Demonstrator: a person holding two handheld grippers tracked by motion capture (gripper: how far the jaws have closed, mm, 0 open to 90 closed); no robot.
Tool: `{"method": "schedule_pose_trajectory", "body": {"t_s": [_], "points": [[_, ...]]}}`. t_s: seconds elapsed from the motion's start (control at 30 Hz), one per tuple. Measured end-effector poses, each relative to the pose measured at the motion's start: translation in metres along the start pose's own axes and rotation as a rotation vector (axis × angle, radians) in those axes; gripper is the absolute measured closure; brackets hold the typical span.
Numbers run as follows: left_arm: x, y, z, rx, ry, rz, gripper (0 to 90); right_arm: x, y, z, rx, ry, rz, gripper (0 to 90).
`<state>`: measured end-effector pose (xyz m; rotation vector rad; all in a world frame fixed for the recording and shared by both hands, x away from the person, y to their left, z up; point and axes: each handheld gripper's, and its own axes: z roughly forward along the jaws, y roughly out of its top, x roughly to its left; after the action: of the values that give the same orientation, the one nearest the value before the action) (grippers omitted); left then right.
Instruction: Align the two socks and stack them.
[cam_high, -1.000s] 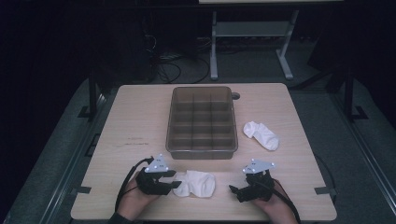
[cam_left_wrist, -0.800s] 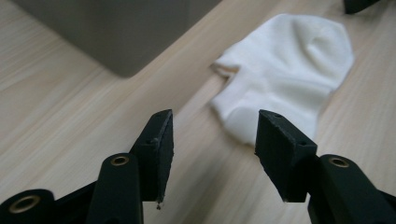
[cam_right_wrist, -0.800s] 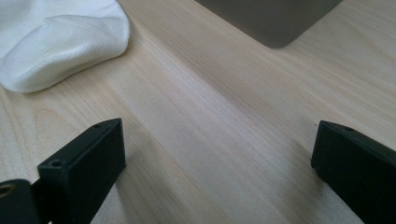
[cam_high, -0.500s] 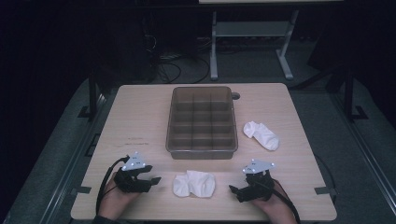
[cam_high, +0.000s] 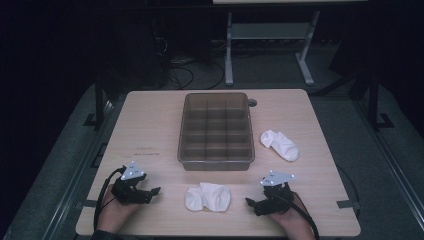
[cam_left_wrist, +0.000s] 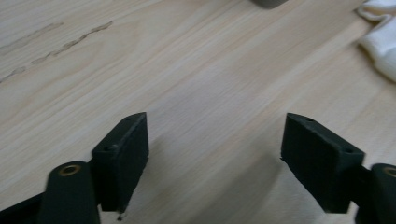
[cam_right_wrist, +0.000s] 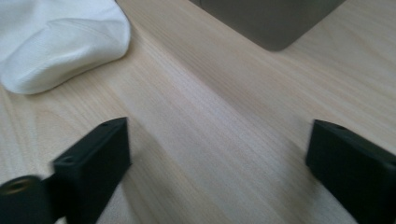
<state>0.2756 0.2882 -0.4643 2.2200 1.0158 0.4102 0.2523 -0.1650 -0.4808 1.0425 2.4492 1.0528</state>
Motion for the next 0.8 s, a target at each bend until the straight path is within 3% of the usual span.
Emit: {"method": "schedule_pose_trajectory", "body": {"t_s": [0.17,0.4,0.8], "points": [[0.005,-0.004,0.003,-0.007,0.005,-0.012,16.1,-0.003,0.000,-0.006,0.001,0.002,0.002,29.1],[0.007,-0.010,0.006,-0.072,-0.013,0.008,13.5,-0.007,0.002,-0.011,-0.008,0.021,0.021,35.4],[0.007,-0.010,0.005,-0.070,-0.020,0.018,14.2,-0.020,0.006,-0.022,-0.017,0.051,0.062,42.1]]}}
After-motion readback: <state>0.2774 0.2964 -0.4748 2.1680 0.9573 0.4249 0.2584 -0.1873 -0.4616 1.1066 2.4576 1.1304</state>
